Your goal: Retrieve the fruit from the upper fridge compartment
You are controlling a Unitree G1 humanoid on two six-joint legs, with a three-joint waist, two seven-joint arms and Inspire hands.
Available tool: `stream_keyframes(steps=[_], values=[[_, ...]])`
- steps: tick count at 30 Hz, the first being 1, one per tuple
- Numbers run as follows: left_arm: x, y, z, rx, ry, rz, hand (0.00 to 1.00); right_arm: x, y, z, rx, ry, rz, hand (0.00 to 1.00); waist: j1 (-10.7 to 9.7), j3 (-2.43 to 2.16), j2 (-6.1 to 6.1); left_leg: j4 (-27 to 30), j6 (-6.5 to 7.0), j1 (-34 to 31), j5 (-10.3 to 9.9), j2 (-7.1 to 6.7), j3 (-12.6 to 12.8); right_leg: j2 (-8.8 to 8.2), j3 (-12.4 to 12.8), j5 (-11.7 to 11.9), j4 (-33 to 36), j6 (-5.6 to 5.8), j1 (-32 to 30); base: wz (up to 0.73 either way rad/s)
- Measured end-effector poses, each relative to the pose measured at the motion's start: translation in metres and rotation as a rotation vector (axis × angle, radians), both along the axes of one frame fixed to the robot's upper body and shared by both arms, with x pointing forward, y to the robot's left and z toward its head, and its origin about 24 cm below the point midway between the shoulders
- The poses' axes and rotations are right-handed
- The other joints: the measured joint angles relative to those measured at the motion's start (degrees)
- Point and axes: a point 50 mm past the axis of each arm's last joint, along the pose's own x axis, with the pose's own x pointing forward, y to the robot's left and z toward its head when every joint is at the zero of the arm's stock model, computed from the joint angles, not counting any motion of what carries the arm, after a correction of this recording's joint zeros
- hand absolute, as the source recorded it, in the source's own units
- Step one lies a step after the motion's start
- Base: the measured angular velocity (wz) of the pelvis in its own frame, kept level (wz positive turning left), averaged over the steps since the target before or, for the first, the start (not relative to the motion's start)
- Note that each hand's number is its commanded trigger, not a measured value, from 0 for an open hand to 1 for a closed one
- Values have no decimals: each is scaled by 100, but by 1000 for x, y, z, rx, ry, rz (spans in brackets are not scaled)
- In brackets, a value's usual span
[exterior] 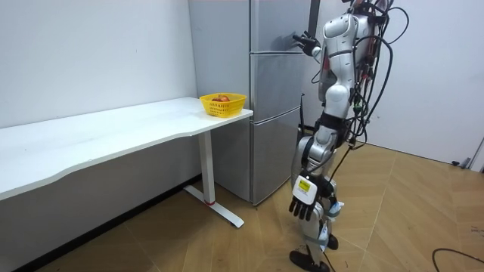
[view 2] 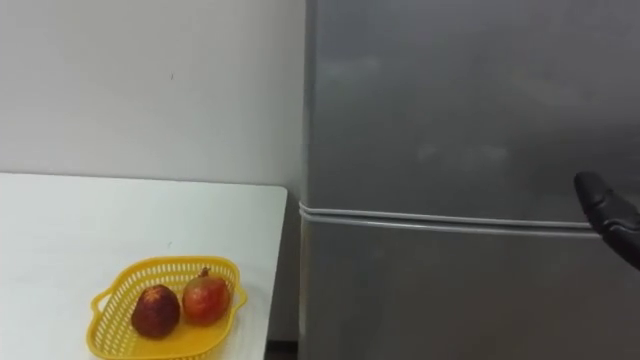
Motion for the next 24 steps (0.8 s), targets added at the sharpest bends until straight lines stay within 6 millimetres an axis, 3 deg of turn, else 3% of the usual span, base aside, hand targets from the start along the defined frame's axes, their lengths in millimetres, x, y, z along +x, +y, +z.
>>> stream_keyframes(steps=[8, 14, 20, 24], values=[[0, 1, 0, 11, -2, 0, 0, -1, -1, 1, 4, -4, -15, 0, 2, -25, 45, -2, 0, 13, 0, -3, -4, -3, 2, -2, 7, 0, 1, 0], [8, 2, 1, 19, -35, -6, 0, -1, -4, 4, -11, -2, -14, 0, -50, -16, 41, -12, 0, 35, 0, -4, -3, -2, 4, -1, 4, 0, 10, 0], [9, 6, 2, 46, -39, -1, 0, -6, -14, 6, -6, 3, -74, 0, -316, -3, 45, -19, 1, 20, 0, -40, -77, -2, -10, -18, -27, 29, 71, 9], [13, 8, 3, 53, -55, -9, 0, -12, -24, 10, -14, 2, -157, 0, -376, -6, 69, -45, 2, 22, 1, -48, -76, 2, -6, -20, -81, 35, 78, 1]])
